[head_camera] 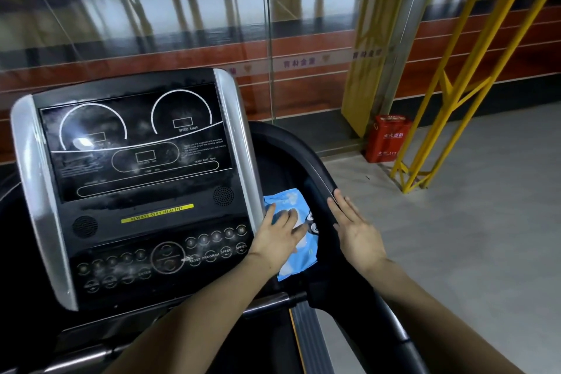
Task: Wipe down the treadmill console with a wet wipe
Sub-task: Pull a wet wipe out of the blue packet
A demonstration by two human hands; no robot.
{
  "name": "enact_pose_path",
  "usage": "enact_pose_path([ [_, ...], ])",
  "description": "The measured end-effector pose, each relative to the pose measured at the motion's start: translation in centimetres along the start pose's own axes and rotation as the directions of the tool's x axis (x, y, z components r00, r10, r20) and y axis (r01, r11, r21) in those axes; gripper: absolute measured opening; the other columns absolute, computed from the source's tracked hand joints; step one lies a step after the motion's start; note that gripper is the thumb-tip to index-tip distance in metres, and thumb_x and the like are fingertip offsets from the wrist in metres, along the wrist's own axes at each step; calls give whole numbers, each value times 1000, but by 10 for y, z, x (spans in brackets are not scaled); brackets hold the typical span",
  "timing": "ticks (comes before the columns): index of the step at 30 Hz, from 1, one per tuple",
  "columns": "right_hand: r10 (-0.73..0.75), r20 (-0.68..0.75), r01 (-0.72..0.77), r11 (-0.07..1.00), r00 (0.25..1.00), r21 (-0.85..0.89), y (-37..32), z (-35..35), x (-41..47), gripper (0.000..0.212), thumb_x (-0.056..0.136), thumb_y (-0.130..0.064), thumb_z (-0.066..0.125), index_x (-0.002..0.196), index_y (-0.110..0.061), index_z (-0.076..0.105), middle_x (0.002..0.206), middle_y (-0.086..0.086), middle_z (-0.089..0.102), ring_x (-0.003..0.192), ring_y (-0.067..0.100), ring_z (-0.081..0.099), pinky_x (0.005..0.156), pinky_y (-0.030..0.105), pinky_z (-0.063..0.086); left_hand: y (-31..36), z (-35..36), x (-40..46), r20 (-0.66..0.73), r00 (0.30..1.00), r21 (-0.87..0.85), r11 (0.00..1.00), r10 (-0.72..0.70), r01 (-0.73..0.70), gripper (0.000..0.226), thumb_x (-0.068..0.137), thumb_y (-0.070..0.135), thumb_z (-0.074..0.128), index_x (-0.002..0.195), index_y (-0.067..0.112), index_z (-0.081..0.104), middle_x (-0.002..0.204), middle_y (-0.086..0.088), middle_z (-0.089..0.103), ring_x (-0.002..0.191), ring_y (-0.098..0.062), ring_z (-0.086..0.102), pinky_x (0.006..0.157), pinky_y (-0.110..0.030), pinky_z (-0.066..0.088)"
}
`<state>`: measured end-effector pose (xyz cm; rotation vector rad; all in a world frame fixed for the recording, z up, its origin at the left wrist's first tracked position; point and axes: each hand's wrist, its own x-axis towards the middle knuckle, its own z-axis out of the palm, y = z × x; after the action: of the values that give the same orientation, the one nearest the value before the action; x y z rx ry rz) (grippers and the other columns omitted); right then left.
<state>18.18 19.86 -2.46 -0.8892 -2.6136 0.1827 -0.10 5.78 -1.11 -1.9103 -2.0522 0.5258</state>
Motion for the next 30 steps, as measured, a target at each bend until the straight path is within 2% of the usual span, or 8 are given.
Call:
enact_pose_path([
  [4, 1, 8, -1, 1000, 1000, -15, -2, -3, 0, 69, 95, -11, 67, 158, -19, 39, 169, -10, 14, 154, 14, 29, 93, 32, 57, -4, -5, -5, -68, 998, -87, 996, -8, 2, 65, 103, 50, 53, 157, 22, 28, 163, -16, 31, 148, -33, 36, 124, -60, -14],
  [6, 9, 9, -9, 1000, 1000, -2, -7, -8, 0, 66, 97, -15, 64, 157, -18, 40, 170, -8, 16, 155, 15, 28, 103, 35, 52, -8, -11, -9, -89, 996, -99, 995, -14, 5, 65, 100, 53, 57, 153, 23, 35, 164, -15, 32, 149, -31, 38, 125, -65, -11],
  [9, -13, -102, 15, 1000, 995, 18, -17, -15, -3, 48, 92, -14, 71, 140, -11, 61, 160, 3, 45, 145, 25, 46, 106, 43, 51, -15, -18, -20, -118, 993, -57, 998, 0, -7, 59, 98, 58, 58, 144, 22, 51, 167, -12, 34, 151, -32, 38, 123, -73, 5],
  [12, -147, -215, 161, 986, 965, 47, -27, -5, -5, 33, 88, -7, 75, 121, -7, 73, 140, 7, 64, 126, 28, 61, 103, 42, 53, -24, -15, -40, -201, 980, -37, 999, -5, -3, 52, 99, 56, 59, 135, 19, 62, 162, -9, 45, 152, -34, 39, 122, -74, 9],
  [17, -141, -149, 171, 962, 979, 214, -43, 11, 7, 19, 93, -9, 68, 110, -10, 76, 112, 3, 73, 98, 25, 68, 88, 34, 60, -36, -3, -71, -145, 988, -21, 998, -55, 52, 60, 105, 43, 55, 157, 15, 42, 167, -9, 37, 161, -37, 12, 122, -75, 4],
  [22, -148, 43, 133, 962, 988, 239, -55, 21, 28, 24, 99, -13, 64, 122, -12, 73, 120, 0, 66, 112, 20, 61, 94, 34, 56, -40, 2, -82, -54, 996, 29, 997, -65, 67, 68, 107, 28, 50, 165, 12, 18, 175, -10, 11, 157, -39, -23, 116, -76, -20],
  [27, -106, 165, 68, 973, 981, 221, -64, 30, 41, 22, 102, -15, 58, 116, -13, 75, 121, -3, 60, 115, 14, 57, 93, 33, 55, -40, -6, -88, -66, 996, 5, 998, -54, 55, 70, 102, 17, 48, 165, 10, 17, 175, -11, 13, 154, -41, -22, 115, -73, -24],
  [30, -69, 172, 33, 979, 983, 200, -68, 31, 44, 19, 101, -18, 60, 114, -16, 74, 118, -4, 56, 112, 14, 56, 88, 34, 56, -39, -8, -89, -55, 998, 3, 999, -43, 44, 72, 104, 15, 45, 166, 10, 8, 176, -11, 3, 151, -41, -30, 113, -71, -28],
])
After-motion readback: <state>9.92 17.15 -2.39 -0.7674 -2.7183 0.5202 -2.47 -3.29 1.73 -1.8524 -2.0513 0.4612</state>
